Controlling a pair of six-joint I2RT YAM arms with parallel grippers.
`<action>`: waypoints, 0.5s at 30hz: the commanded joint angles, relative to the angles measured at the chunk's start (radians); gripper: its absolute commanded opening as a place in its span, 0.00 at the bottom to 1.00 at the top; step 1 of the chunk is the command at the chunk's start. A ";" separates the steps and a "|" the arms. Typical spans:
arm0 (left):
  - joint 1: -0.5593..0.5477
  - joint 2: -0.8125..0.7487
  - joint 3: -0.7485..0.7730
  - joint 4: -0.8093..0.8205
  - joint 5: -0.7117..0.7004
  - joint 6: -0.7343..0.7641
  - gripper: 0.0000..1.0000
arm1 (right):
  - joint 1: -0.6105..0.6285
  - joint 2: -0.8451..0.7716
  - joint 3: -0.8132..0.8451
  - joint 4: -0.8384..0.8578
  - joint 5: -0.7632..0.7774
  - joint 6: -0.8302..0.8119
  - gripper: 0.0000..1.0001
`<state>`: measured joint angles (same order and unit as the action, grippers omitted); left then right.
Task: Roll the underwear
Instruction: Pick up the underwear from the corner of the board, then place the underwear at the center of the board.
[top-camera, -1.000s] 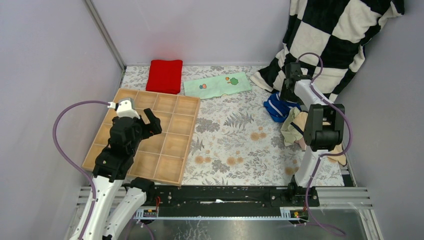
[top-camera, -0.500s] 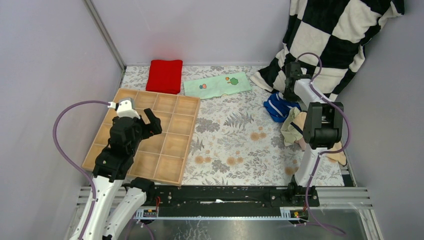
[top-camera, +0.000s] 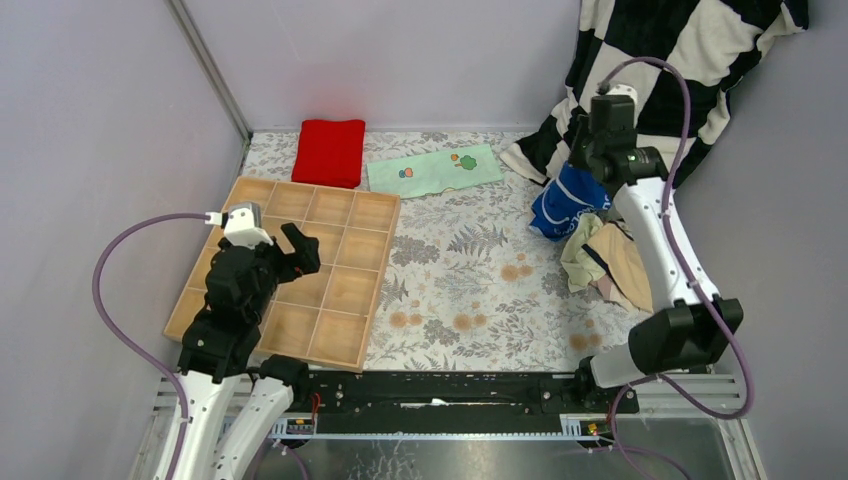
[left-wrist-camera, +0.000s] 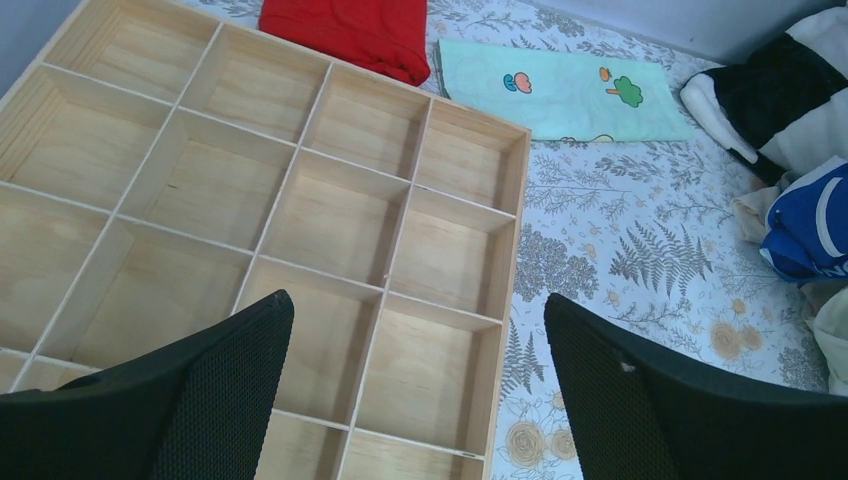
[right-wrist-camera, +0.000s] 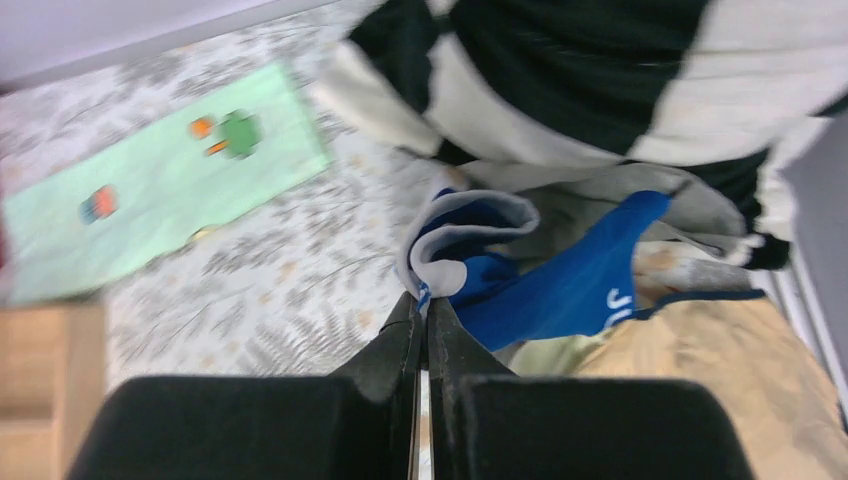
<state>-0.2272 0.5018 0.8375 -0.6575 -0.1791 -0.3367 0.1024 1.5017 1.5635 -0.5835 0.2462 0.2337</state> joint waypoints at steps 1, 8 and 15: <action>0.011 0.001 -0.009 0.052 0.025 0.026 0.99 | 0.152 -0.092 0.051 -0.090 0.002 0.028 0.00; 0.015 0.003 -0.003 0.046 0.019 0.024 0.99 | 0.323 -0.226 0.096 -0.152 -0.119 0.121 0.00; 0.019 0.017 -0.002 0.041 0.007 0.018 0.99 | 0.527 -0.317 0.045 -0.182 -0.323 0.258 0.00</action>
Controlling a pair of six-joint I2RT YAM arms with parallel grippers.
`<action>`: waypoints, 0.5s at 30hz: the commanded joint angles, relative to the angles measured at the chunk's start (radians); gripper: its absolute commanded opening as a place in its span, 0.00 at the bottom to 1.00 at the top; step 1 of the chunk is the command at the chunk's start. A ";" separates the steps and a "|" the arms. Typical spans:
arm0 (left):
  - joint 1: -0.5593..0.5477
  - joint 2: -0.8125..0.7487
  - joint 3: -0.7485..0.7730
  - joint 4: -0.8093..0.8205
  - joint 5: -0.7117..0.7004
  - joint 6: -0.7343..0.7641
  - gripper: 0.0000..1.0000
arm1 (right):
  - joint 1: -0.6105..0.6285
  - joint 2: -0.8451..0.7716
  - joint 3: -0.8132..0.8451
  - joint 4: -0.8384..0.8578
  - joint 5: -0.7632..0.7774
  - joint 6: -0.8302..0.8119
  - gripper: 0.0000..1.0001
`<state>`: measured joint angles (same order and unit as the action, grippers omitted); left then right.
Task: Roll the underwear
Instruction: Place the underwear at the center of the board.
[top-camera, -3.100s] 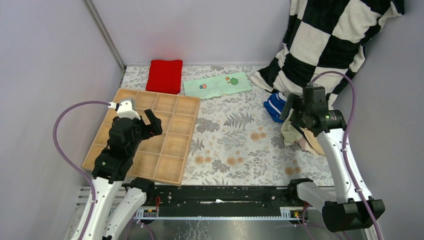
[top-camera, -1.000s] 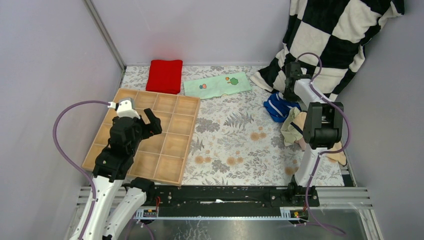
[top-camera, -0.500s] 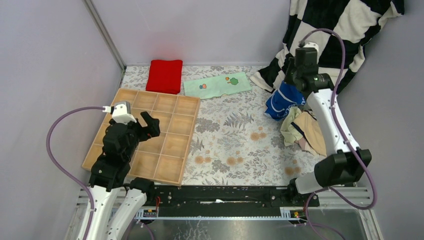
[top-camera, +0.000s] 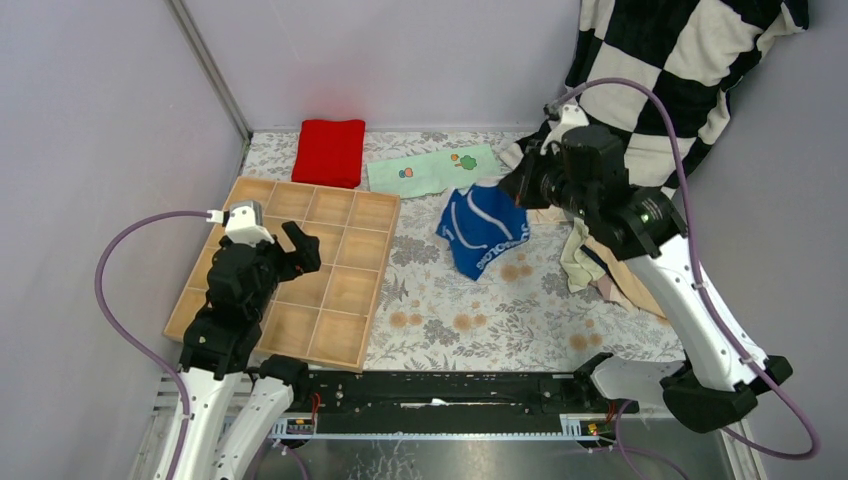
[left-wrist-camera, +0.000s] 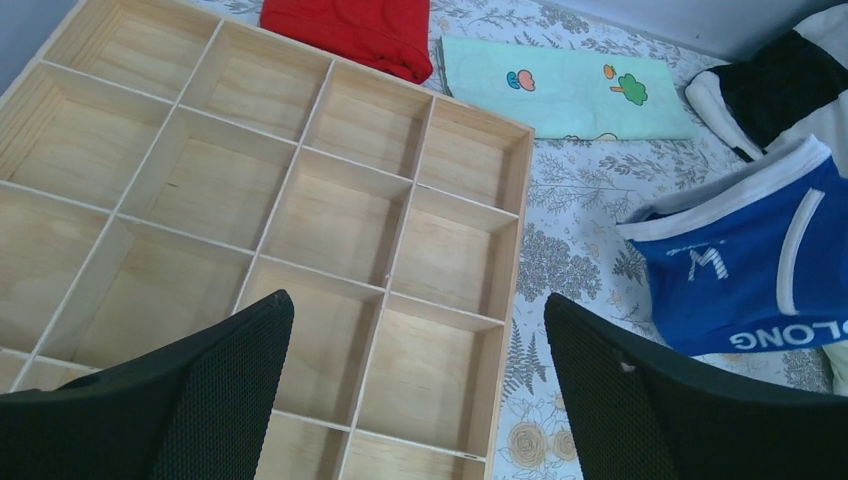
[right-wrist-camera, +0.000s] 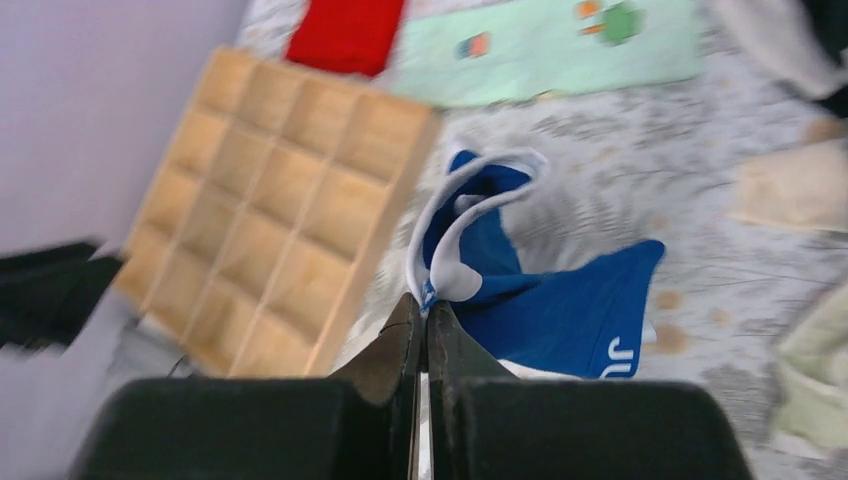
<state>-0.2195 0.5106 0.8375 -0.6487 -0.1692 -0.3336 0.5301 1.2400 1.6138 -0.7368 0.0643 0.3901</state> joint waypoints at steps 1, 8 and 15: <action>0.012 0.008 -0.001 0.033 -0.004 0.015 0.99 | 0.135 -0.077 -0.030 -0.030 -0.149 0.121 0.00; 0.016 0.017 -0.004 0.031 -0.030 0.007 0.99 | 0.164 -0.203 -0.255 -0.053 -0.056 0.208 0.03; 0.016 0.097 0.056 0.039 0.111 0.033 0.99 | 0.019 -0.132 -0.534 0.110 0.183 0.164 0.05</action>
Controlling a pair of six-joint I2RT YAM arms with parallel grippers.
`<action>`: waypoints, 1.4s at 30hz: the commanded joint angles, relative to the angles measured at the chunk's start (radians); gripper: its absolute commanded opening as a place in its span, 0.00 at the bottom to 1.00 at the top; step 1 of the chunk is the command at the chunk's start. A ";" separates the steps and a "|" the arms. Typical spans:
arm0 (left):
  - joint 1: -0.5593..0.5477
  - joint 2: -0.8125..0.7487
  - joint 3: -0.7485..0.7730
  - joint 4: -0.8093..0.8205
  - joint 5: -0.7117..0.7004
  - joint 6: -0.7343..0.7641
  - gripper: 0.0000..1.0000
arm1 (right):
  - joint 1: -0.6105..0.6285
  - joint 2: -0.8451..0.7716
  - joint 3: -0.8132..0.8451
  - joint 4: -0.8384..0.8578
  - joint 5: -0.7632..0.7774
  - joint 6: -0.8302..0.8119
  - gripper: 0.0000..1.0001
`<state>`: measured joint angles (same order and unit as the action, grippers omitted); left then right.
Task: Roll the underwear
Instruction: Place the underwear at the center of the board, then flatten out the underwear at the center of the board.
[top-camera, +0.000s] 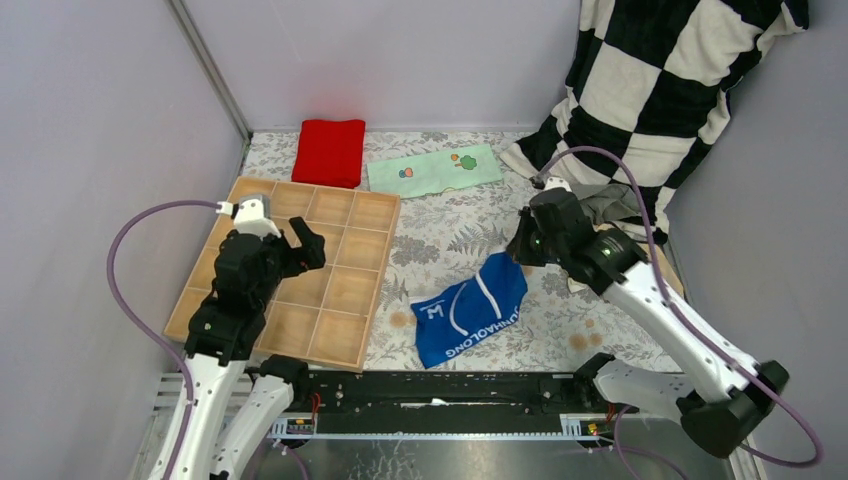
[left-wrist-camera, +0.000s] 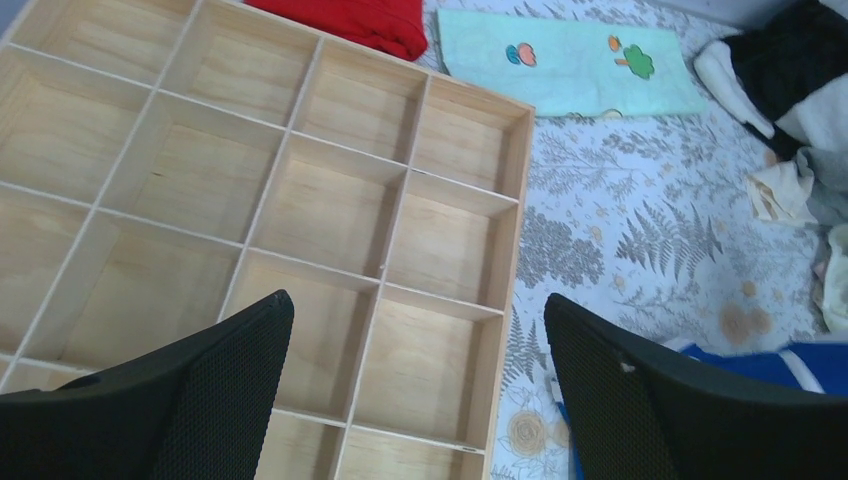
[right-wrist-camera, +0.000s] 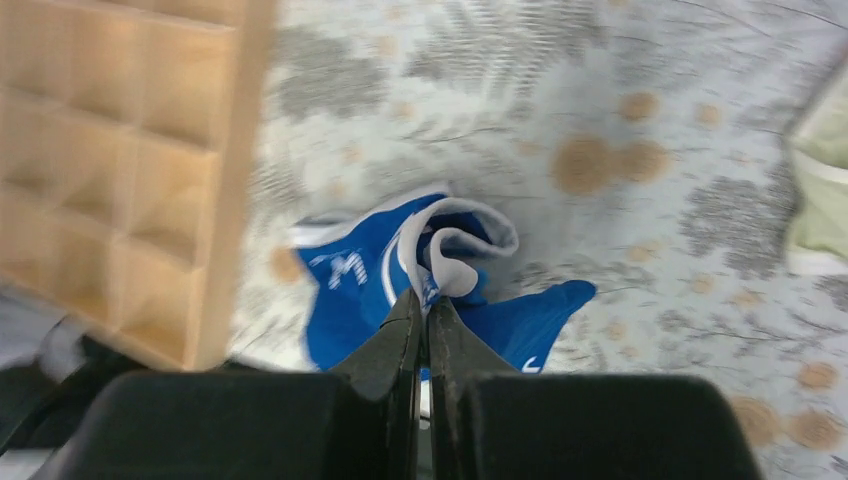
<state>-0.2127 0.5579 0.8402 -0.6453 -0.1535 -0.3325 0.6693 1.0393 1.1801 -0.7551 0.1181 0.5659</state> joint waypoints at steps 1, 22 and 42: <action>0.009 0.064 0.075 0.032 0.113 0.029 0.99 | -0.168 0.092 -0.138 0.170 0.113 -0.021 0.05; -0.885 0.275 -0.199 0.224 -0.210 -0.587 0.99 | -0.439 0.026 -0.446 0.261 -0.199 0.003 0.81; -1.116 0.787 -0.265 0.535 -0.321 -0.887 0.80 | -0.439 0.064 -0.627 0.384 -0.237 0.058 0.69</action>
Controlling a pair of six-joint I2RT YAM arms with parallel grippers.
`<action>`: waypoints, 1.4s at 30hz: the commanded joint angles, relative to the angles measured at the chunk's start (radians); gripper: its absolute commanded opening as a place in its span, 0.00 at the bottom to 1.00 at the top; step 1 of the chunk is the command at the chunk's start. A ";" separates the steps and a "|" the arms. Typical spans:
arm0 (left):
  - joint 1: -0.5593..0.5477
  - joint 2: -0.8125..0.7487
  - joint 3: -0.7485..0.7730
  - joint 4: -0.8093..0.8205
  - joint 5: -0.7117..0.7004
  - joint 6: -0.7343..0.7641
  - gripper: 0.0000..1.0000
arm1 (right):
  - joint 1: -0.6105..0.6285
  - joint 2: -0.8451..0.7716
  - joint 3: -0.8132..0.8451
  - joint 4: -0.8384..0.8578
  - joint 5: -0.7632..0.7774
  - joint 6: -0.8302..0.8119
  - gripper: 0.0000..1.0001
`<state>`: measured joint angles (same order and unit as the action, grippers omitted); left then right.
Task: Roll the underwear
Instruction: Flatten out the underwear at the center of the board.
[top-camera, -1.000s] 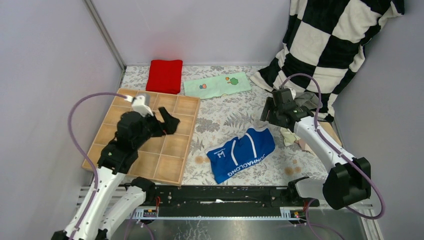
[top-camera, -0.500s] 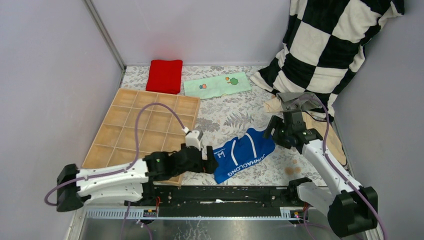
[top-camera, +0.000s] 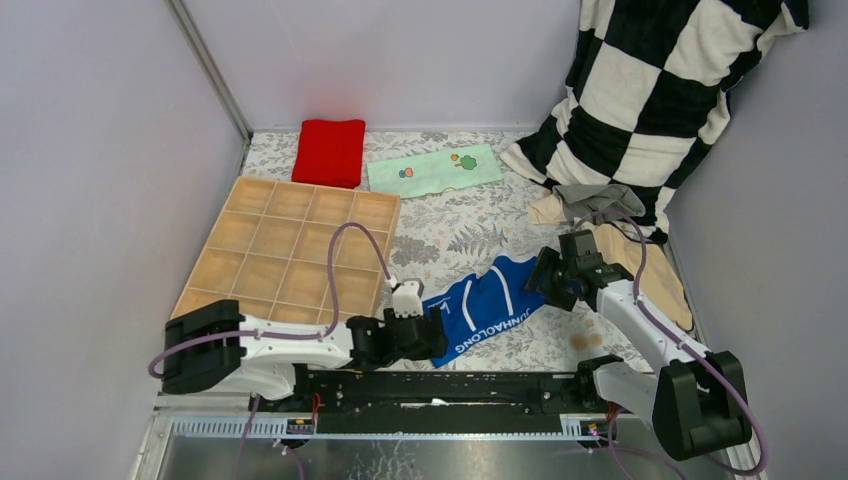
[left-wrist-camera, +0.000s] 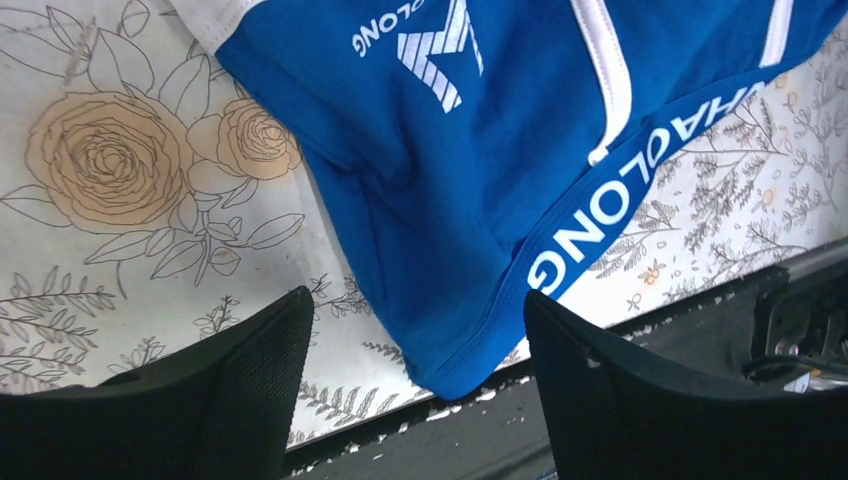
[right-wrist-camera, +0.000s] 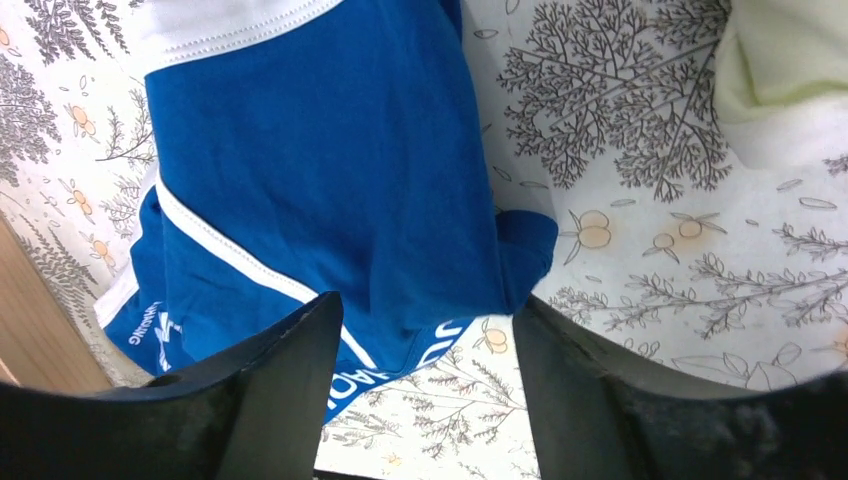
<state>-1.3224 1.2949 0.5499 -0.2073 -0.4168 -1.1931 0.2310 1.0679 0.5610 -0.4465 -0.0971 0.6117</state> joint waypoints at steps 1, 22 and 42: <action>-0.005 0.062 0.024 0.105 -0.063 -0.030 0.78 | -0.002 0.046 -0.011 0.091 -0.027 0.011 0.63; 0.381 -0.186 0.075 -0.040 -0.040 0.272 0.00 | -0.001 0.027 0.116 0.057 -0.137 -0.027 0.26; 0.521 -0.037 0.122 0.083 0.127 0.471 0.17 | -0.002 0.092 -0.034 0.282 -0.358 -0.062 0.81</action>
<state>-0.8131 1.2675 0.6659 -0.1829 -0.3092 -0.7559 0.2310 1.1419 0.5552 -0.2909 -0.3103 0.5640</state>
